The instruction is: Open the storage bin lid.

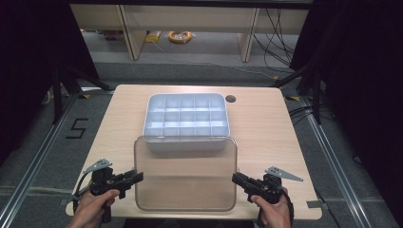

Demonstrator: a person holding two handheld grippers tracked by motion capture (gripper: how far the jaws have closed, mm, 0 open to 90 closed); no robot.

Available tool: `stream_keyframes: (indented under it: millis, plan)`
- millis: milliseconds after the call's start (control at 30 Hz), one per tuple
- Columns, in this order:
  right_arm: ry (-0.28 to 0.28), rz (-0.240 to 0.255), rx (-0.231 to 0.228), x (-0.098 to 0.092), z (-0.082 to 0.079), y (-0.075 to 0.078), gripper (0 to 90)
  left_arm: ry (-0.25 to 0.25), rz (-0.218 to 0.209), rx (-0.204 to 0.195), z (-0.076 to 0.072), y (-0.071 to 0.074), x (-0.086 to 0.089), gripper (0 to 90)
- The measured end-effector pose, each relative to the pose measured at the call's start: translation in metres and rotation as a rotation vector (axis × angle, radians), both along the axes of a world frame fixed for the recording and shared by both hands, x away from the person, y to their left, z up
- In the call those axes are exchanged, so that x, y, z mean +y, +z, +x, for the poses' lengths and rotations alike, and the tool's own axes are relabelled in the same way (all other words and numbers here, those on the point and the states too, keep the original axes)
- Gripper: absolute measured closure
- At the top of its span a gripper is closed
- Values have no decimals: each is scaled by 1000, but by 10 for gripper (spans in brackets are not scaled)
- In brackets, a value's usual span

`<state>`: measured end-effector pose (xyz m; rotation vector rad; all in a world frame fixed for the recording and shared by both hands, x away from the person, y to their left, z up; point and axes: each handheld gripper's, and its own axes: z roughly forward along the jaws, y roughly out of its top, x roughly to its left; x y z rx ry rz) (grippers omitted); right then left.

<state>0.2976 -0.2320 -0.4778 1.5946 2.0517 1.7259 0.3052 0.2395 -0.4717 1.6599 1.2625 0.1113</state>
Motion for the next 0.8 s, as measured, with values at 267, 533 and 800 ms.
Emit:
stream_keyframes:
  millis: [267, 533, 800]
  plan:
    - [-6, -23, 29, 0, 7, -10, 731, -11, 13, 44, 11, -13, -1, 603]
    - [-7, -44, 86, 1, 16, -23, 701, -43, 35, 81, 18, -22, -2, 570]
    - [4, -74, 79, 0, 19, -28, 681, -63, 45, 99, 16, -25, -3, 560]
